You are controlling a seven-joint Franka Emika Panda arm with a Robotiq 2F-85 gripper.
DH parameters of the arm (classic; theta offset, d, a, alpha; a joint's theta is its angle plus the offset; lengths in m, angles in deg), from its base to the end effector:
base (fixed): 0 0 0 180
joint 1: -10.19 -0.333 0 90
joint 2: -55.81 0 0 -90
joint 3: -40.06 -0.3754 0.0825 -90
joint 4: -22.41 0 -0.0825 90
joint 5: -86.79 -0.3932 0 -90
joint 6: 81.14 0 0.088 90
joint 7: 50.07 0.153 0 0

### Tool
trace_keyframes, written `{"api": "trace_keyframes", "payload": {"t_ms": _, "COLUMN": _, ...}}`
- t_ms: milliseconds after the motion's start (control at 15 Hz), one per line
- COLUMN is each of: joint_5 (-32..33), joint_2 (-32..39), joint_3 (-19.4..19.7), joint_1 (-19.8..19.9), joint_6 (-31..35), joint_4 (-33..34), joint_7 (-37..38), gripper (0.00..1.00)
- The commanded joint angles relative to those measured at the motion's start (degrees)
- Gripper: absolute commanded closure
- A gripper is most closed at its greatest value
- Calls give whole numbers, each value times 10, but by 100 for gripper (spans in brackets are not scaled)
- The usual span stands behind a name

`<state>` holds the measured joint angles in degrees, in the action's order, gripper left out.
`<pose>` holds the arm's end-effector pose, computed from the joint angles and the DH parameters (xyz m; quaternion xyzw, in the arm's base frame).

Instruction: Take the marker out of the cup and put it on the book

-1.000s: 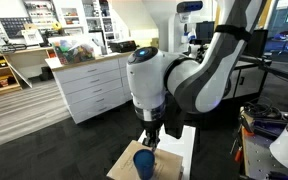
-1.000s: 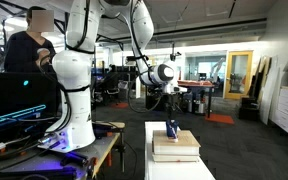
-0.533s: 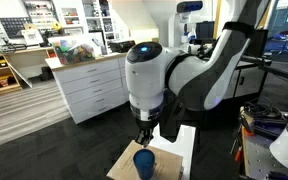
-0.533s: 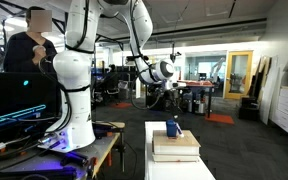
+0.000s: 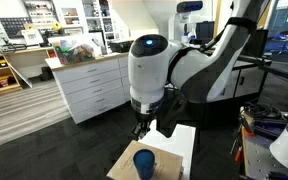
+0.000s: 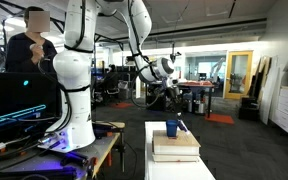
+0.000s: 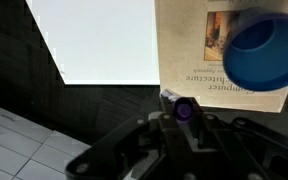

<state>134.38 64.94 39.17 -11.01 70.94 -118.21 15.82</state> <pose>0.4641 0.1934 0.2422 0.9805 -0.0143 0.1491 0.1271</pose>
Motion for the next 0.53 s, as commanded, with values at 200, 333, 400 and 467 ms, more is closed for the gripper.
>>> {"api": "trace_keyframes", "payload": {"t_ms": 200, "joint_5": 37, "joint_2": -35, "joint_3": 9, "joint_1": 0, "joint_6": 29, "joint_4": -28, "joint_7": 64, "gripper": 42}}
{"api": "trace_keyframes", "payload": {"t_ms": 333, "joint_5": 38, "joint_2": -40, "joint_3": 9, "joint_1": 0, "joint_6": 31, "joint_4": -32, "joint_7": 71, "gripper": 29}}
{"api": "trace_keyframes", "payload": {"t_ms": 400, "joint_5": 40, "joint_2": -45, "joint_3": 9, "joint_1": 1, "joint_6": 30, "joint_4": -36, "joint_7": 76, "gripper": 23}}
{"api": "trace_keyframes", "payload": {"t_ms": 467, "joint_5": 42, "joint_2": -49, "joint_3": 9, "joint_1": 1, "joint_6": 29, "joint_4": -38, "joint_7": 79, "gripper": 16}}
